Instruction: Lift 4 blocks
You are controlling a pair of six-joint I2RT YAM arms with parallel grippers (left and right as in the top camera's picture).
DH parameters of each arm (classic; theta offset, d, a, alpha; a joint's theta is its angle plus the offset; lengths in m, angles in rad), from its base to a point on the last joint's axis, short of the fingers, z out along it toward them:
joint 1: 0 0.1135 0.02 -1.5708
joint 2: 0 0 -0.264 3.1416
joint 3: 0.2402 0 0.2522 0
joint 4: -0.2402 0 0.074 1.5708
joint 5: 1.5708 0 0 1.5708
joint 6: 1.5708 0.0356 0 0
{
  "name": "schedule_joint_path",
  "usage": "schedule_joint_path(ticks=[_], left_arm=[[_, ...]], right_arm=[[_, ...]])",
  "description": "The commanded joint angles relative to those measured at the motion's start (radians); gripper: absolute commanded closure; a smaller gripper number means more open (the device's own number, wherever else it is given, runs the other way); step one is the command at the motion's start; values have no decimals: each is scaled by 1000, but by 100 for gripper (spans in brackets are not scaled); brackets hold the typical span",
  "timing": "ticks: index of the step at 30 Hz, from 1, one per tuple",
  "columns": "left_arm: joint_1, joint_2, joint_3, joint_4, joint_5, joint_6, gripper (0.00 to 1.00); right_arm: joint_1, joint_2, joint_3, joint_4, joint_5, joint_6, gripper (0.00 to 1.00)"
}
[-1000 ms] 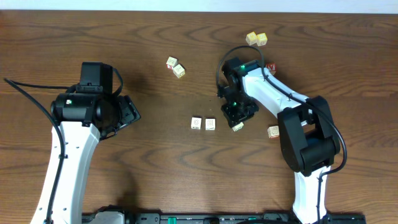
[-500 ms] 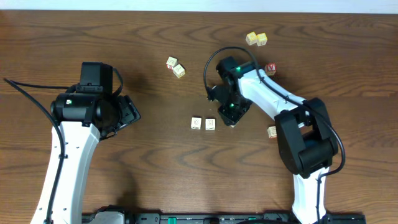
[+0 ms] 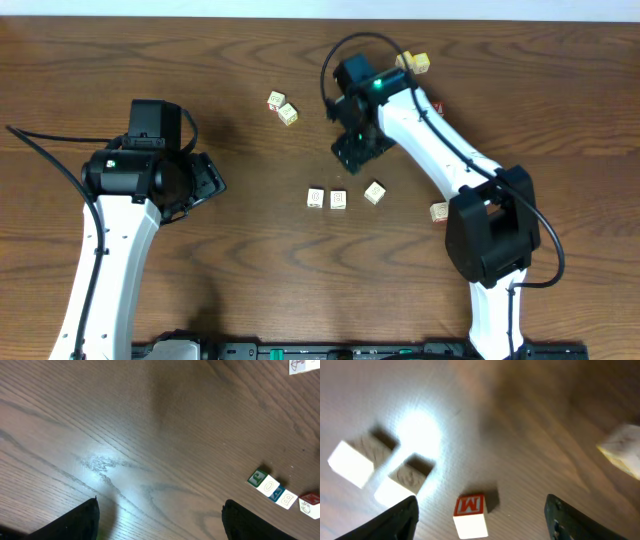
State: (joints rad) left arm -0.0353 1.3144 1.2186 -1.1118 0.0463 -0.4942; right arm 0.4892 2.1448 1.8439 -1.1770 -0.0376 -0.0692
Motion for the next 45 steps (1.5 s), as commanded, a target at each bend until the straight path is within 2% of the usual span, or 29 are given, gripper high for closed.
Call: schedule_joint_path(ticks=[1, 8, 11, 17, 22, 34, 36, 37, 38, 40, 44, 45], left_arm=[[4, -2, -7, -4, -2, -1, 21], [4, -2, -7, -5, -2, -1, 21], [4, -2, -11, -5, -2, -1, 21], [4, -1, -36, -2, -2, -1, 21], [4, 0, -37, 0, -2, -1, 21], [4, 0, -37, 9, -2, -1, 21], [4, 0, -37, 9, -2, -1, 21], [4, 0, -37, 10, -2, -1, 21], [4, 0, -37, 9, -2, -1, 21], [4, 0, -37, 10, -2, -1, 21], [4, 0, -37, 10, -2, -1, 21], [4, 0, -37, 10, -2, -1, 21]], right_arm=[[-51, 6, 25, -44, -94, 476, 18], [-72, 6, -63, -64, -107, 854, 17], [-80, 6, -73, -79, -140, 953, 16], [-74, 6, -73, -174, -132, 1045, 15], [-64, 6, -82, -225, -23, 1159, 8], [-14, 6, -229, -37, -27, 1191, 6], [-14, 6, -249, -16, -32, 1191, 8], [-14, 6, -257, -10, -35, 1191, 12], [-14, 6, -270, 6, -35, 1191, 21], [-14, 6, -285, 27, -35, 1191, 33], [-14, 6, -288, 38, -30, 1190, 41], [-14, 6, -288, 41, -30, 1186, 47]])
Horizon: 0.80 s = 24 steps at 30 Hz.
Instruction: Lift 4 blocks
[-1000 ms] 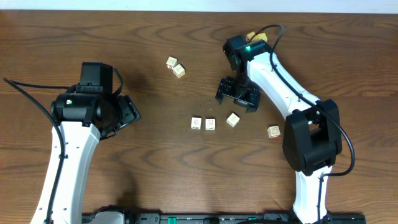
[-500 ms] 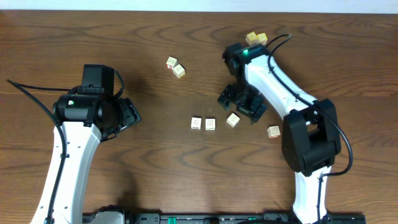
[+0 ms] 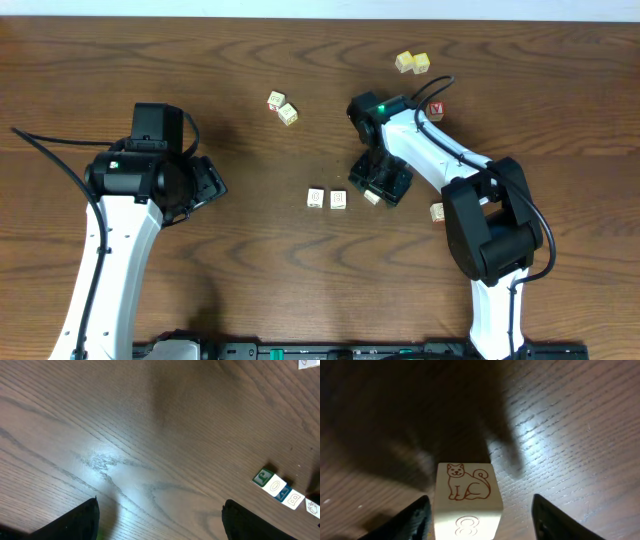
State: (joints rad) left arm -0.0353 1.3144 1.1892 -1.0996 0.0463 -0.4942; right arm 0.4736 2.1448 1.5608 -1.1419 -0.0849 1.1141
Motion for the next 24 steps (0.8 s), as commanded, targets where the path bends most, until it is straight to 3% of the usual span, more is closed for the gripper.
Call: schedule_joint_path(ticks=[1, 3, 5, 10, 17, 24], left_arm=[[4, 0, -8, -3, -2, -1, 21], [4, 0, -8, -3, -2, -1, 21], [4, 0, -8, -3, -2, -1, 21], [4, 0, -8, -3, -2, -1, 21], [4, 0, -8, -2, -2, -1, 21], [4, 0, -8, 8, -2, -1, 21]], right_arm=[[1, 6, -5, 8, 17, -1, 49], [2, 6, -5, 14, 21, -11, 60], [2, 6, -5, 15, 37, -18, 63], [2, 6, -5, 28, 39, -105, 64], [19, 6, -5, 27, -36, -373, 70], [68, 6, -5, 27, -38, -439, 68]])
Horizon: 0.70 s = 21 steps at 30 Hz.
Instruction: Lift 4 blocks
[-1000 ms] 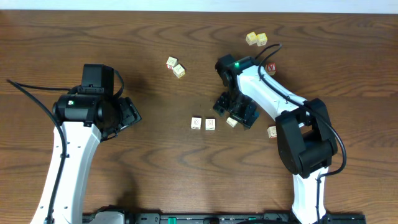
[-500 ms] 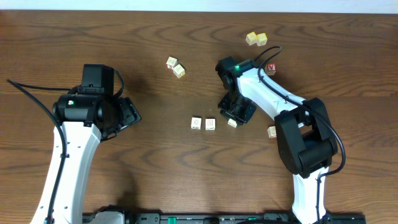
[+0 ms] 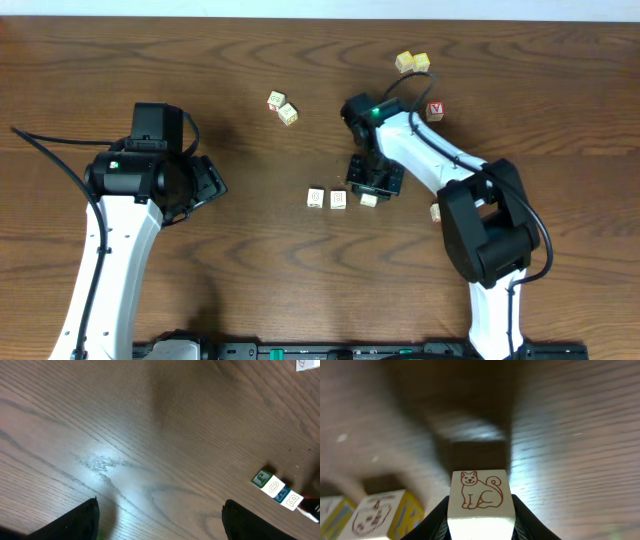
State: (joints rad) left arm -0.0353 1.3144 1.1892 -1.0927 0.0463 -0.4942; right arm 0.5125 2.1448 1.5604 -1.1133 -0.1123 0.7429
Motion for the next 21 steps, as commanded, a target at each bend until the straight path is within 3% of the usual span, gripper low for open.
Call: schedule_joint_path(ticks=[1, 21], left_arm=[[4, 0, -8, 1, -2, -1, 21], [4, 0, -8, 1, -2, -1, 21]], right_arm=[[34, 6, -5, -2, -10, -68, 67], [43, 6, -5, 3, 3, -161, 67]])
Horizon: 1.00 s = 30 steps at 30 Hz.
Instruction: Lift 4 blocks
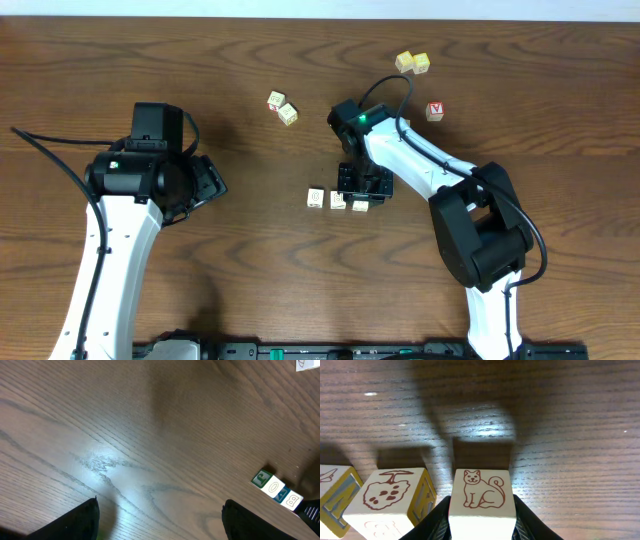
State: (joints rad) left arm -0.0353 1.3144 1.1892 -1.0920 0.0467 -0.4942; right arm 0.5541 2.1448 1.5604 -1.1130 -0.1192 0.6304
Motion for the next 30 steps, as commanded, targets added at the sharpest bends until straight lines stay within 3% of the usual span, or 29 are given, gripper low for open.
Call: schedule_joint_path(ticks=[1, 30], left_arm=[[4, 0, -8, 0, -3, -1, 21], [4, 0, -8, 0, -3, -1, 21]], right_arm=[[1, 6, -5, 2, 10, -53, 66], [-32, 6, -5, 25, 10, -109, 66]])
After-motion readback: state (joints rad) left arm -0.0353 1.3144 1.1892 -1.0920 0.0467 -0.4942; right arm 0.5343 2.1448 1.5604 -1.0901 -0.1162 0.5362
